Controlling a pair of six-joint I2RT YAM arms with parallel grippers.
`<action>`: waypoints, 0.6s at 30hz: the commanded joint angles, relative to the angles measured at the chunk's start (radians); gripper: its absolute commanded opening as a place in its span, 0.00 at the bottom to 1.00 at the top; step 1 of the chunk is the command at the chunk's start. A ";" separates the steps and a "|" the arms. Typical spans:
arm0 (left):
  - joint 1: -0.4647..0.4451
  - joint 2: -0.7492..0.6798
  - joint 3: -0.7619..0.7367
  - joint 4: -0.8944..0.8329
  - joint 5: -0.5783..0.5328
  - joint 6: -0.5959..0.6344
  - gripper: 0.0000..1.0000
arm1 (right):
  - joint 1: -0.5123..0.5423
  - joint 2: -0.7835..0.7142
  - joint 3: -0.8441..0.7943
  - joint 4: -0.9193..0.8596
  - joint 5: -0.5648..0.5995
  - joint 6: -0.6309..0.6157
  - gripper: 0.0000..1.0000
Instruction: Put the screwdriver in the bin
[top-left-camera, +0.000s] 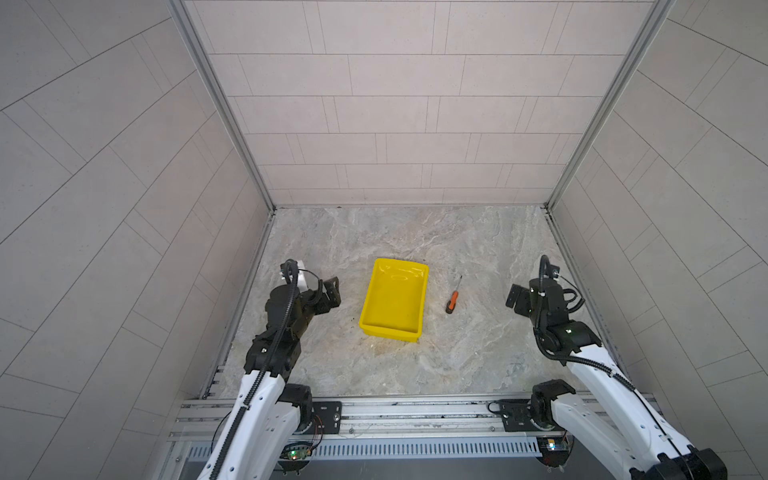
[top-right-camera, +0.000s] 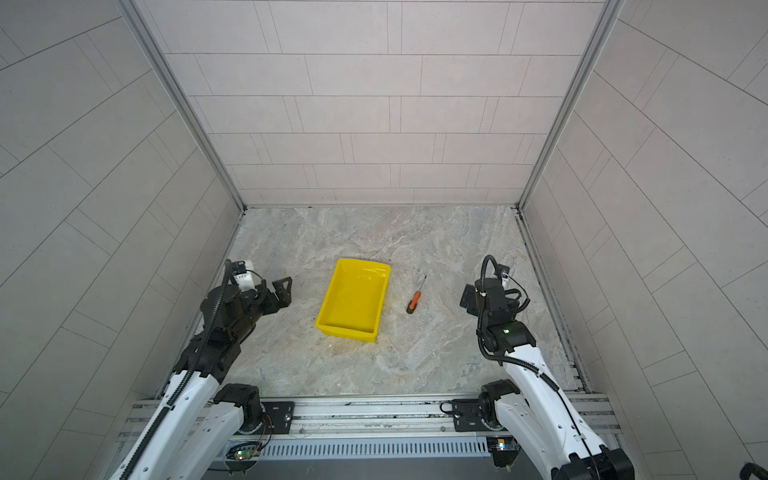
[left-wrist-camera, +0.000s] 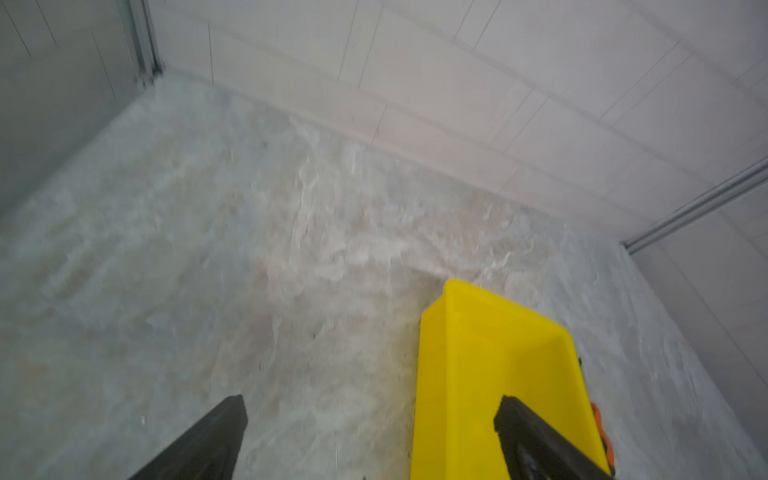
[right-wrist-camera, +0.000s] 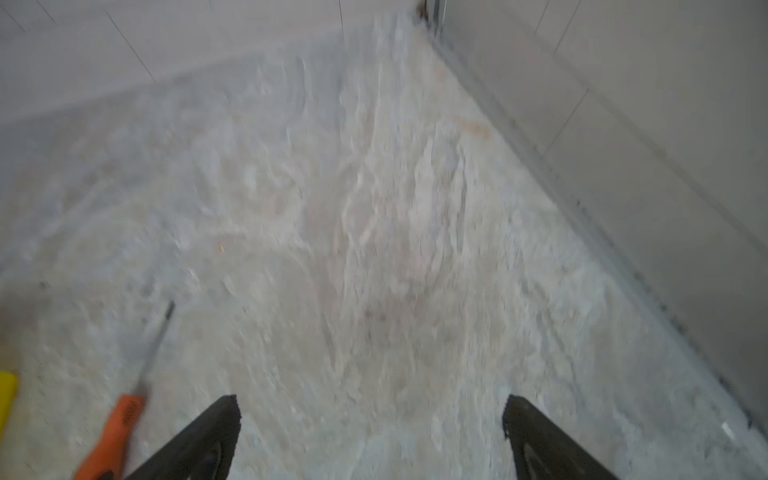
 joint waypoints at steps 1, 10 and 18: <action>0.000 -0.015 -0.025 -0.107 0.062 -0.014 1.00 | 0.081 -0.150 -0.059 -0.080 0.011 0.065 0.99; 0.000 0.009 -0.010 -0.158 -0.005 -0.057 1.00 | 0.131 -0.409 -0.160 -0.055 0.049 0.050 0.99; 0.000 -0.022 -0.018 -0.218 -0.113 -0.118 1.00 | 0.152 -0.151 -0.105 0.011 0.036 0.042 0.99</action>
